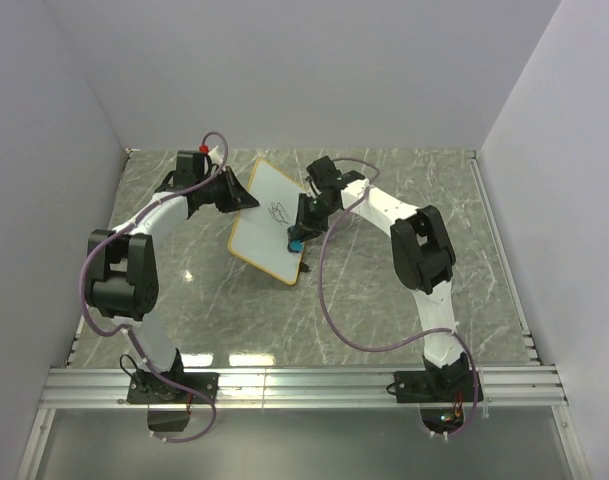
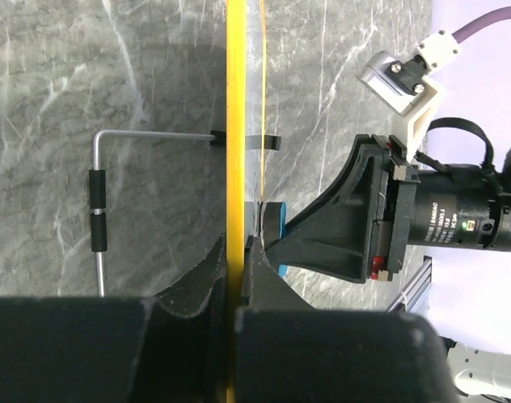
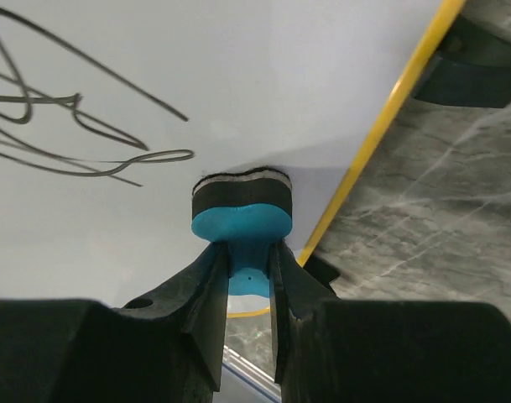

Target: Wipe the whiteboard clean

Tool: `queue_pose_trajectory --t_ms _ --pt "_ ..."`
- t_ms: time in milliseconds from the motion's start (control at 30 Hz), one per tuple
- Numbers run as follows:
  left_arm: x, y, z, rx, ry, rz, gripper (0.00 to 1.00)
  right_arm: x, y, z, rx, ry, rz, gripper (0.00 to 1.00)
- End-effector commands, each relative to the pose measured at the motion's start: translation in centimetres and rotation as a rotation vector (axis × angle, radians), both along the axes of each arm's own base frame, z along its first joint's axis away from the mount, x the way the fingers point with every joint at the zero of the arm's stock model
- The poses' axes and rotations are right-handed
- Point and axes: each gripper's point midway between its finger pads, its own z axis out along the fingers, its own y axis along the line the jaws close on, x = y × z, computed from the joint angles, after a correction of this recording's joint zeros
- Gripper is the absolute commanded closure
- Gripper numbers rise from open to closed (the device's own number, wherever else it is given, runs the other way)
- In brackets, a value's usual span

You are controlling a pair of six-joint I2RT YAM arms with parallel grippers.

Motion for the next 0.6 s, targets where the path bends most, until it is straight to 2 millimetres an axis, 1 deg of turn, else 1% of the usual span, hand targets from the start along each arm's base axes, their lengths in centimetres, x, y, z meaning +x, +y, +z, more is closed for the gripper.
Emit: queue_pose_trajectory --t_ms 0,33,67,133,167,233,267,300,333,367,400,433,467,500,567 --pt "-5.7 -2.0 -6.0 0.099 0.239 -0.105 1.00 -0.8 -0.5 -4.4 -0.136 0.012 0.013 1.00" --pt "-5.6 -2.1 -5.9 0.098 0.237 -0.107 1.00 -0.5 -0.1 -3.9 -0.123 0.005 0.018 1.00" --pt "-5.6 -2.0 -6.1 0.102 0.240 -0.108 1.00 0.2 1.1 -2.3 -0.081 -0.026 0.030 1.00" --pt "-5.4 -2.2 -6.1 0.110 0.242 -0.113 1.00 0.4 3.3 -0.1 0.007 -0.050 0.071 1.00" --pt "-5.4 -2.2 -6.3 0.116 0.241 -0.121 1.00 1.1 5.0 2.1 0.061 -0.103 0.090 1.00" --pt "-5.4 -2.3 -6.5 0.122 0.245 -0.125 1.00 1.2 7.1 4.2 0.141 -0.115 0.107 1.00" --pt "-5.4 -2.5 -6.5 0.122 0.244 -0.130 1.00 1.9 8.4 6.3 0.187 -0.154 0.110 1.00" --pt "-5.6 -2.5 -6.6 0.123 0.248 -0.134 1.00 2.4 9.0 6.4 0.208 -0.140 0.091 1.00" --pt "-5.7 -2.6 -6.7 0.122 0.253 -0.140 1.00 2.9 9.5 7.0 0.226 -0.148 0.082 1.00" --pt "-5.8 -2.7 -6.6 0.124 0.250 -0.145 1.00 3.8 10.1 8.8 0.256 -0.179 0.073 1.00" --pt "-5.9 -2.7 -6.7 0.126 0.253 -0.147 1.00 4.4 10.5 8.1 0.258 -0.165 0.056 1.00" --pt "-6.0 -2.8 -6.7 0.128 0.255 -0.152 1.00 4.8 10.7 8.3 0.265 -0.169 0.048 1.00" --pt "-6.1 -2.8 -6.7 0.129 0.254 -0.156 1.00 5.6 10.9 9.3 0.277 -0.193 0.036 1.00" --pt "-6.2 -2.8 -6.8 0.132 0.255 -0.159 1.00 6.0 11.0 8.4 0.273 -0.174 0.021 1.00" --pt "-6.3 -2.7 -6.9 0.137 0.256 -0.165 1.00 6.3 10.8 7.2 0.267 -0.147 -0.001 1.00"
